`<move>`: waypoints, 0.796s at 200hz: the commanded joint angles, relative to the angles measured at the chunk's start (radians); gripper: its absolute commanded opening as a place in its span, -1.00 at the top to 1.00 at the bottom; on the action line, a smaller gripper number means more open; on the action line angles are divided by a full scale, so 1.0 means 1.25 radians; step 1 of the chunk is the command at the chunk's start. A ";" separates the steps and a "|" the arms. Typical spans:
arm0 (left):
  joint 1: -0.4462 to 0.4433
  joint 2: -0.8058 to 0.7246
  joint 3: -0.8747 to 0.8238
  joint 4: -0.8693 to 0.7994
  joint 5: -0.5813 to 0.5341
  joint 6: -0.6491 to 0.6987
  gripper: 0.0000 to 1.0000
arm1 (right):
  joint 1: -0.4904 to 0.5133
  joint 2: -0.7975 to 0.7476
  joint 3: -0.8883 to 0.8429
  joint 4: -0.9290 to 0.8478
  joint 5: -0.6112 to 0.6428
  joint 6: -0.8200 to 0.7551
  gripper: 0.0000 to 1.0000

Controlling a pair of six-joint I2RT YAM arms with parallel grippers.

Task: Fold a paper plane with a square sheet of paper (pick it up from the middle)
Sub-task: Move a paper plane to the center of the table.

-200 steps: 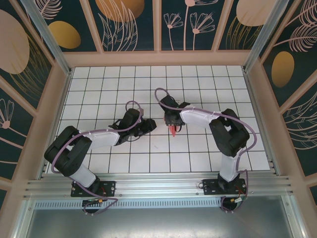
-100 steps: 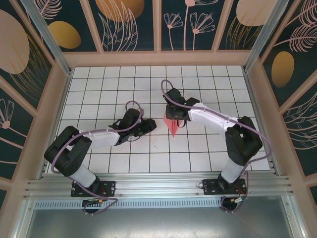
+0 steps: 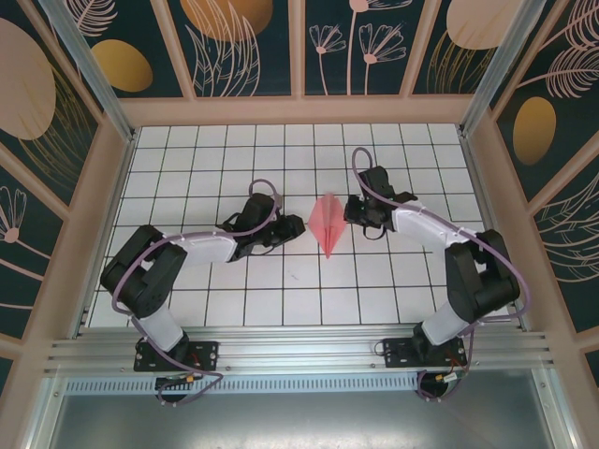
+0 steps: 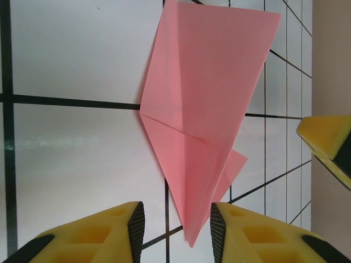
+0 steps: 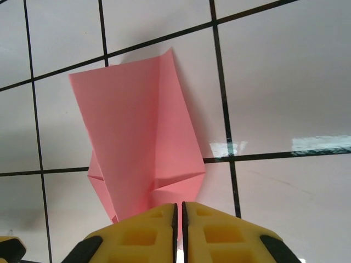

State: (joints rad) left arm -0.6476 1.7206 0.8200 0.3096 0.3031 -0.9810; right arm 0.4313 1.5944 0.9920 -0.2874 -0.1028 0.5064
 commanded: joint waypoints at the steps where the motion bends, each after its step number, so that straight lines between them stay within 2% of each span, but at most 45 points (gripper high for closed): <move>1: -0.003 0.030 0.026 -0.011 0.017 0.018 0.21 | -0.001 0.061 0.006 0.053 -0.082 -0.017 0.75; 52: -0.003 0.026 0.016 -0.010 0.008 0.015 0.21 | 0.000 0.149 0.030 0.059 -0.091 -0.036 0.74; 90: -0.002 0.016 0.007 -0.007 -0.005 0.013 0.21 | 0.001 0.135 0.043 0.048 -0.094 -0.056 0.70; 122: -0.003 -0.055 -0.029 -0.017 -0.087 0.027 0.21 | 0.001 0.026 0.037 0.009 0.004 -0.078 0.59; 159: -0.003 -0.195 -0.107 -0.026 -0.256 0.055 0.18 | 0.002 -0.219 -0.049 0.019 0.191 -0.112 0.35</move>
State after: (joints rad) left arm -0.6476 1.5951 0.7395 0.2840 0.1539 -0.9588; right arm 0.4316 1.5234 0.9920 -0.2653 -0.0536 0.4152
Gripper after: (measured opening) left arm 0.402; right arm 0.308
